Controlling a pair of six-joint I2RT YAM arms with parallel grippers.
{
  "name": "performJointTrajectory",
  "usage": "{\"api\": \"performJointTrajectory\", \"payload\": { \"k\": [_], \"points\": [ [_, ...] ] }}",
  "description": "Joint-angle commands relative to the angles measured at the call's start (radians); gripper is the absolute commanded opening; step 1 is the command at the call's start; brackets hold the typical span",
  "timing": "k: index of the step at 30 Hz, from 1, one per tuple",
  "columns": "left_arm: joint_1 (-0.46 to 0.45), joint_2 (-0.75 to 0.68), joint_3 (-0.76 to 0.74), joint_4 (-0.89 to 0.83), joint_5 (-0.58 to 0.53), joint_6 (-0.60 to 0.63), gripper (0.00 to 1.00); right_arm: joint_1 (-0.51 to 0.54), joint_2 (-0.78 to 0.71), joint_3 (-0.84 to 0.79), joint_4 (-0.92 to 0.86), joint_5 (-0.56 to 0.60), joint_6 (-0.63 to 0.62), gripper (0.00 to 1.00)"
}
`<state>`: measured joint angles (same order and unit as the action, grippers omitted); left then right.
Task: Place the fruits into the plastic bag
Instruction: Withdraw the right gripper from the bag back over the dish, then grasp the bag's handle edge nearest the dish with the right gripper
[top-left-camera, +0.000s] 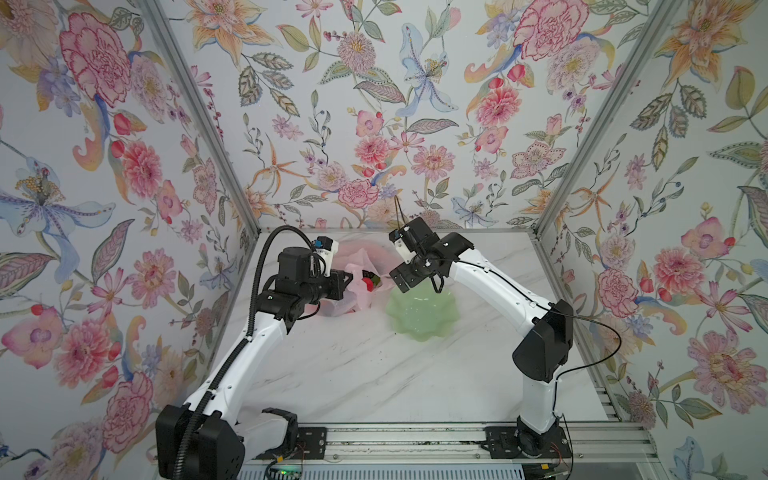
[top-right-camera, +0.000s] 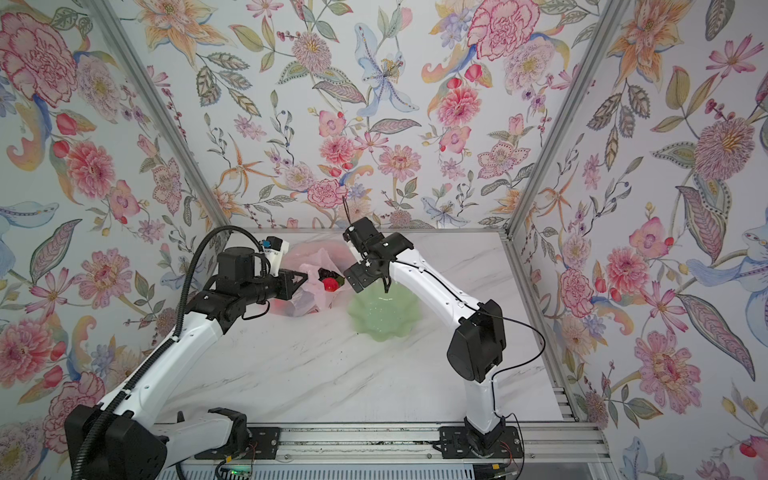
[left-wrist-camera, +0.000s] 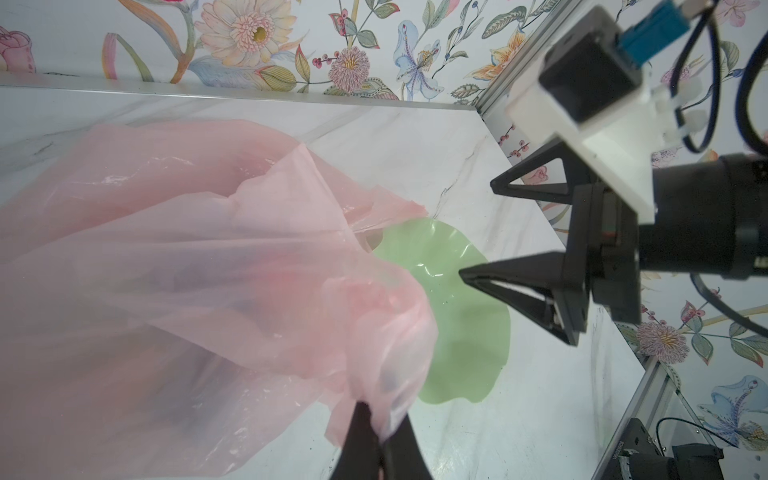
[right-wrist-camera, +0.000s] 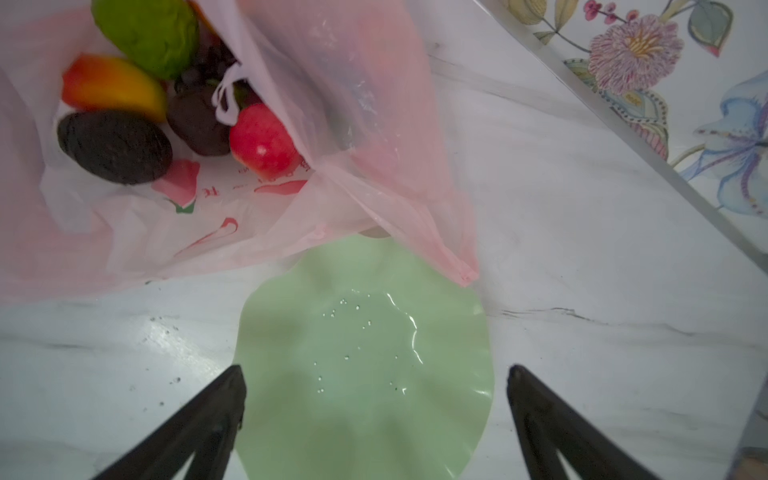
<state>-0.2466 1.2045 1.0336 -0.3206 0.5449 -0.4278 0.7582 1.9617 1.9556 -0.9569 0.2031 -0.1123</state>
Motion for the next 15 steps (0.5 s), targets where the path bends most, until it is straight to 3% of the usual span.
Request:
{"api": "performJointTrajectory", "payload": {
  "k": [1,15],
  "points": [
    [0.012,-0.005,-0.012,0.005,0.009,-0.01,0.0,0.01,0.082,0.016,-0.08,0.155,-0.242,1.0],
    [0.017,0.009,-0.01,-0.001,0.007,0.0,0.0,-0.058,0.256,0.181,-0.11,0.12,-0.203,0.79]
  ]
}}
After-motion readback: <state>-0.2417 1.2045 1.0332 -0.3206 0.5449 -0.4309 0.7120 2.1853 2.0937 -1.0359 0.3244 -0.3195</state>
